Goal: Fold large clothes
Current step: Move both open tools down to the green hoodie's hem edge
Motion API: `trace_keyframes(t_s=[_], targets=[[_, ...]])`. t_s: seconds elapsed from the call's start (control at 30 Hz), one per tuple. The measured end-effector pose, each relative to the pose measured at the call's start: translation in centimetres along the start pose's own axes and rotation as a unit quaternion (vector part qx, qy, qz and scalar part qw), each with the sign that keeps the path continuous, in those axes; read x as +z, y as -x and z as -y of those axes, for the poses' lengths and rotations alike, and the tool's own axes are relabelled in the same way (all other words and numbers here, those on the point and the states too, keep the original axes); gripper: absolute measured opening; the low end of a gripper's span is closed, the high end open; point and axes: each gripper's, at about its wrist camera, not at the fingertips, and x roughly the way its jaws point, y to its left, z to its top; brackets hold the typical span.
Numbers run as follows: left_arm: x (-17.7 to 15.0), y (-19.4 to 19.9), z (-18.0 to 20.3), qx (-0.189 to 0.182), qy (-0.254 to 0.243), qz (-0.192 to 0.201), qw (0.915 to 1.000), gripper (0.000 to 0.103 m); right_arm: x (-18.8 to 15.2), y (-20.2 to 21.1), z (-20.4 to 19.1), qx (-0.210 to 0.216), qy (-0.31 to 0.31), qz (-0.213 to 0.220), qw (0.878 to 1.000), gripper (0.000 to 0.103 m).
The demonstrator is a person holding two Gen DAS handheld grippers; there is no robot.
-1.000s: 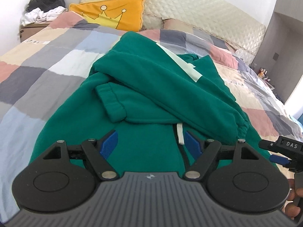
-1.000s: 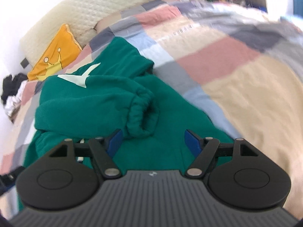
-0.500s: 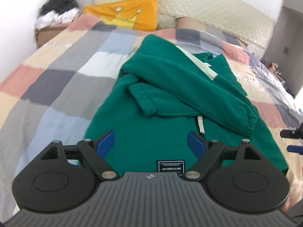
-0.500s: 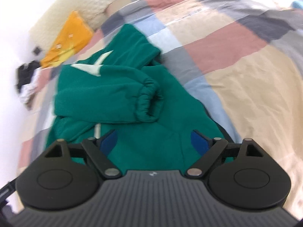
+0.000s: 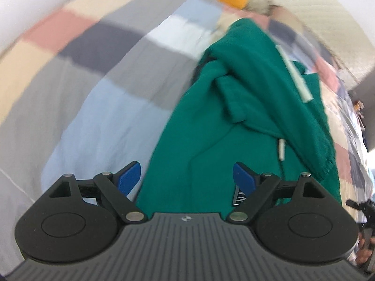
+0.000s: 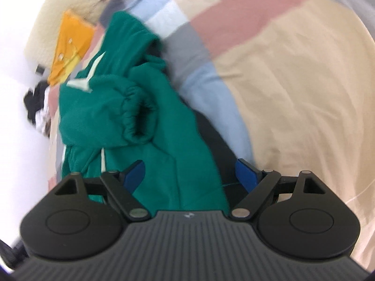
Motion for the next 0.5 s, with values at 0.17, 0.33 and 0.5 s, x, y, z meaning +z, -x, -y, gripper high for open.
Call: trace_keyframes(t_s=[0.17, 0.33, 0.5], targets=[[0.2, -3.6, -3.0, -0.014, 0.074, -0.059, 0.9954, 0.089, 0.5, -0.7, 2.2, -0.005, -0.055, -0.002, 0.998, 0.085], [0.4, -5.8, -3.4, -0.02, 0.095, -0.087, 0.9915, 0.089, 0.7, -1.7, 2.3, -0.02, -0.064, -0.012, 0.998, 0.087], [0.2, -7.2, -2.9, -0.018, 0.094, -0.102, 0.9902, 0.089, 0.5, -2.5, 1.2, -0.003, -0.05, -0.027, 0.998, 0.088]])
